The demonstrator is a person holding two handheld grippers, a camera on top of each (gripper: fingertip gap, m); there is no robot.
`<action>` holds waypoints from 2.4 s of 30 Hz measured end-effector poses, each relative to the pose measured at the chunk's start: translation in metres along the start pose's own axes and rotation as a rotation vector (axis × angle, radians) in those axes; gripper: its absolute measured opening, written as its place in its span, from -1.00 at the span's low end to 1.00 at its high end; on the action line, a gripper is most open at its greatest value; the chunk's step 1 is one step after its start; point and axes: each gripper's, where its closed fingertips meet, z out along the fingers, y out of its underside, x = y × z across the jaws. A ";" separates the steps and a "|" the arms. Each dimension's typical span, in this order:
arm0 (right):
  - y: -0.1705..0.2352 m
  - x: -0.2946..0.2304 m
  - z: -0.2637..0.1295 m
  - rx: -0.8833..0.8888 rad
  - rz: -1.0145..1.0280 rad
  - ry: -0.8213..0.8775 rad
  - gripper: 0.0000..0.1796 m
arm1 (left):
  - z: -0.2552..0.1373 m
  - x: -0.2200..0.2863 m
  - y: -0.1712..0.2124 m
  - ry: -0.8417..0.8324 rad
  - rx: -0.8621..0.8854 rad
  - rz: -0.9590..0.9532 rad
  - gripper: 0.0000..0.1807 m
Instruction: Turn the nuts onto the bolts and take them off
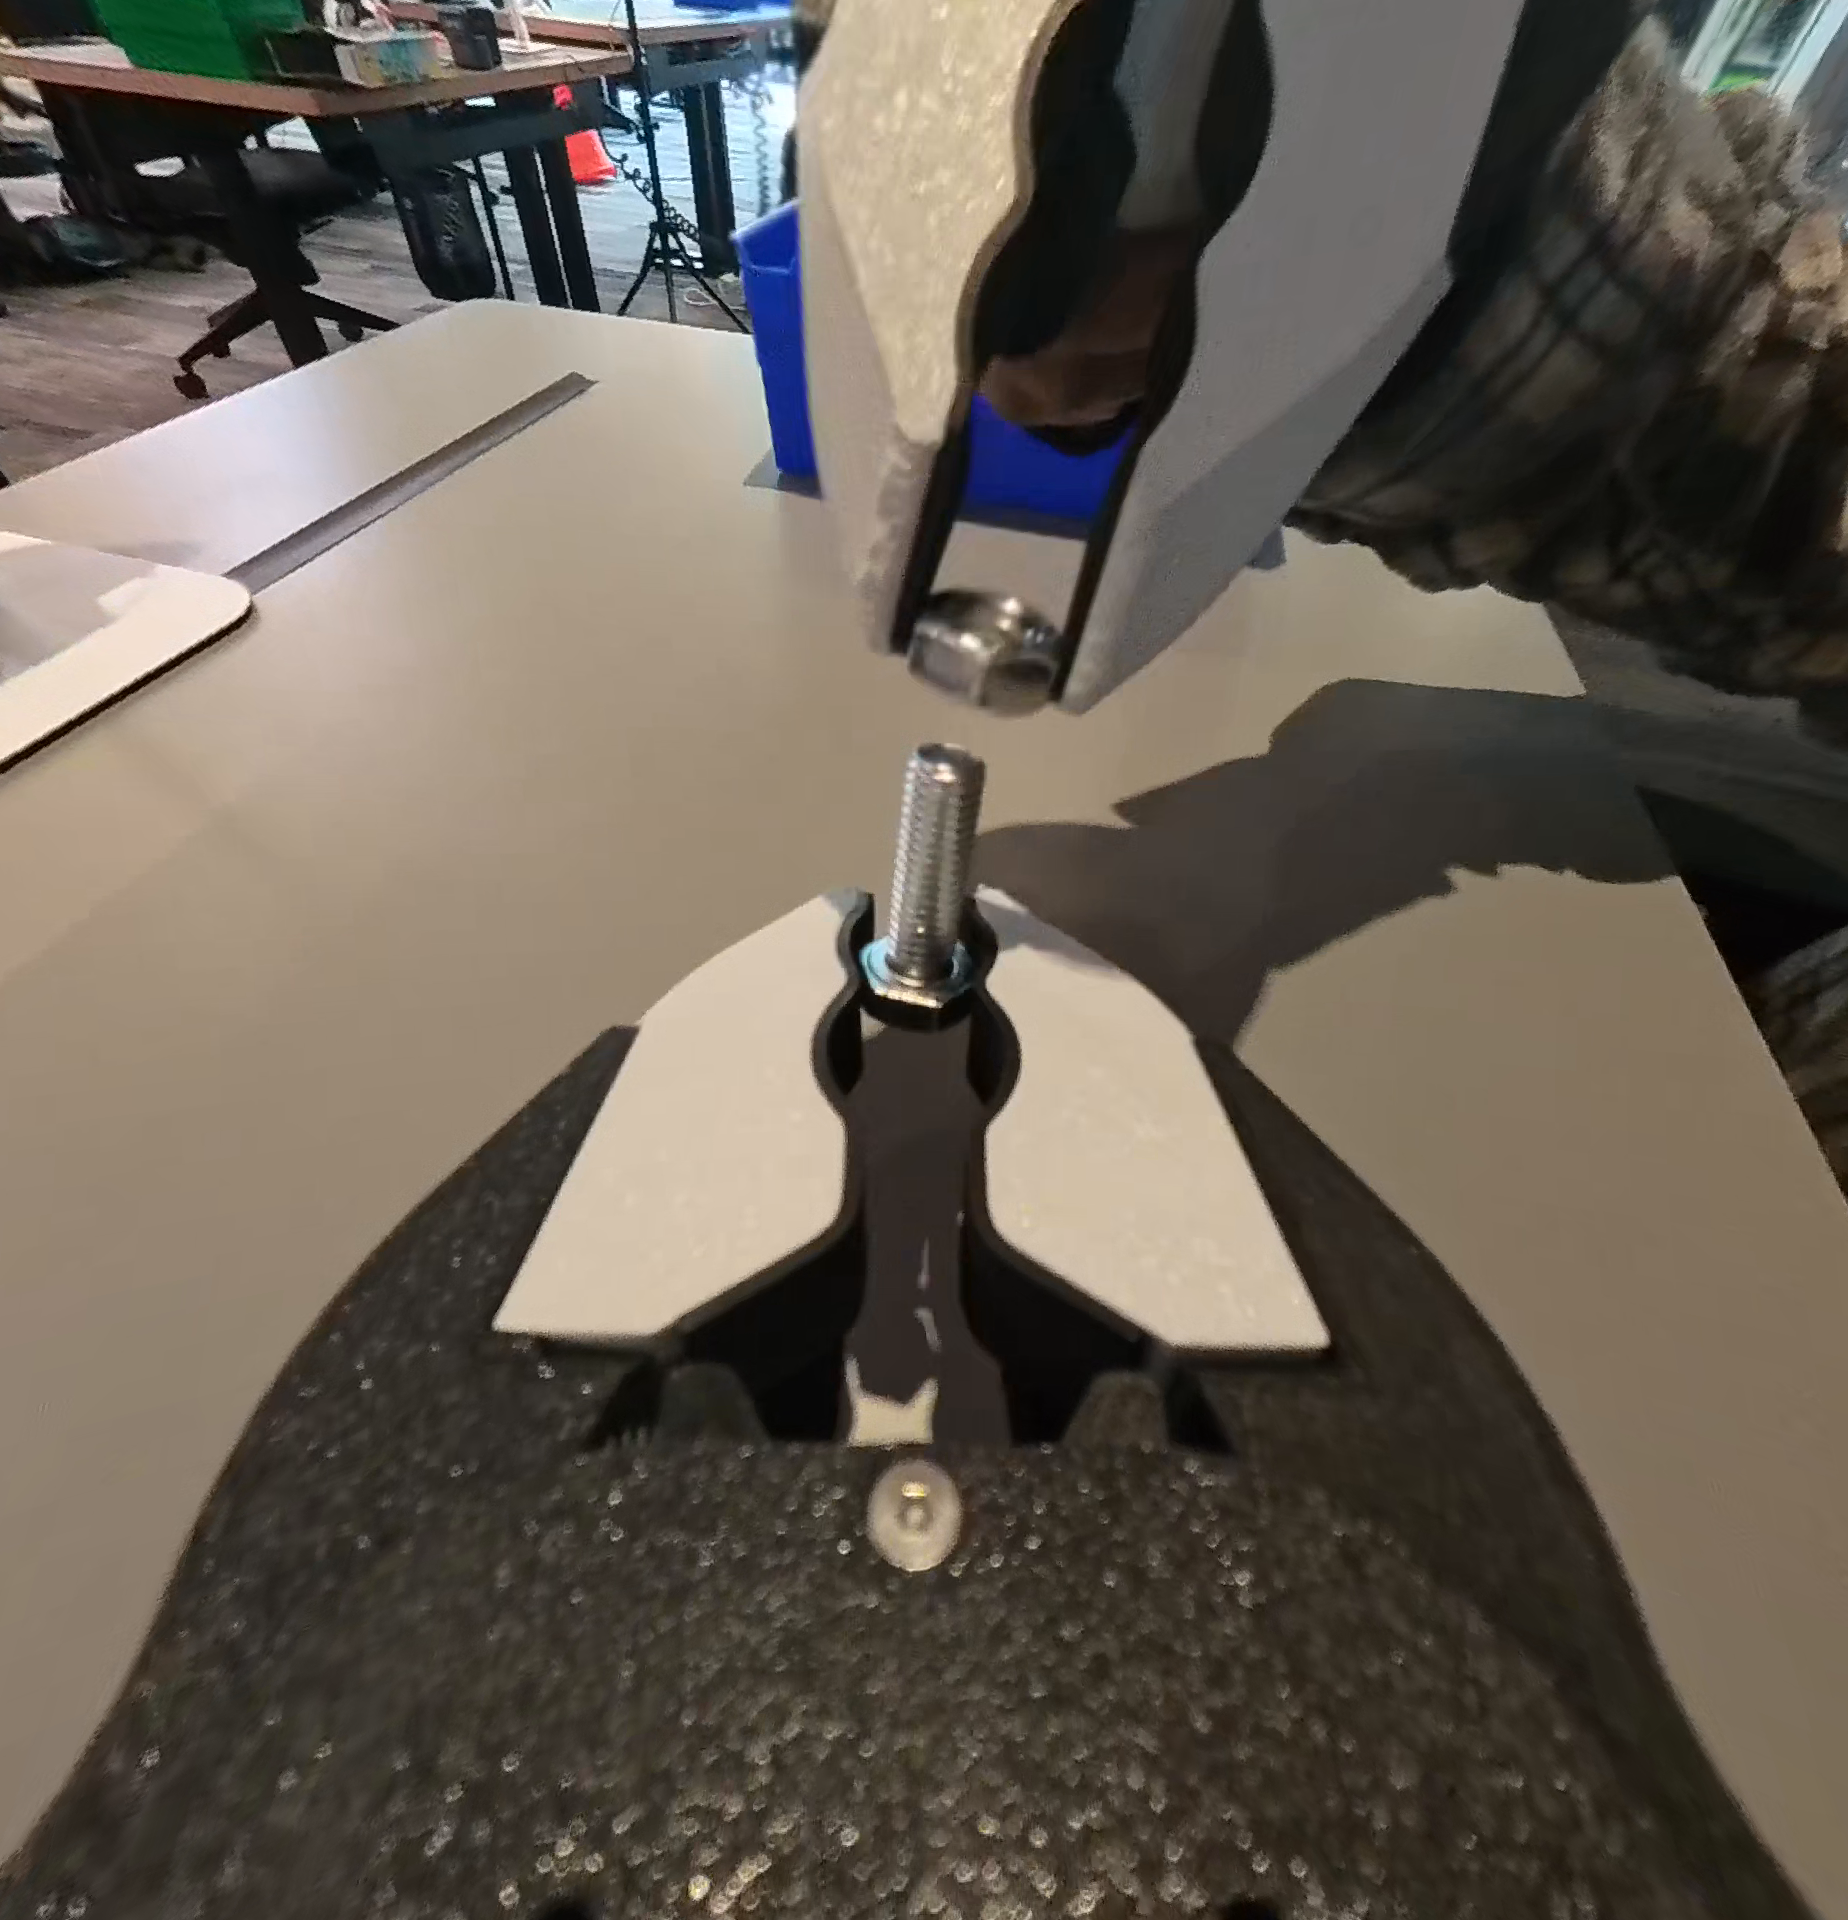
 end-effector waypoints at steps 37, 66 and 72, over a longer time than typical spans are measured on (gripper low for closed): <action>-0.001 0.003 0.011 0.096 0.068 -0.053 -0.46 | 0.001 0.002 0.002 0.000 -0.026 0.018 -0.83; -0.025 -0.028 0.019 0.555 0.098 -0.042 0.16 | -0.005 -0.005 -0.005 0.013 0.041 -0.056 -0.83; -0.023 -0.029 0.022 0.548 0.110 -0.055 0.15 | -0.005 -0.004 -0.006 0.014 0.049 -0.057 -0.83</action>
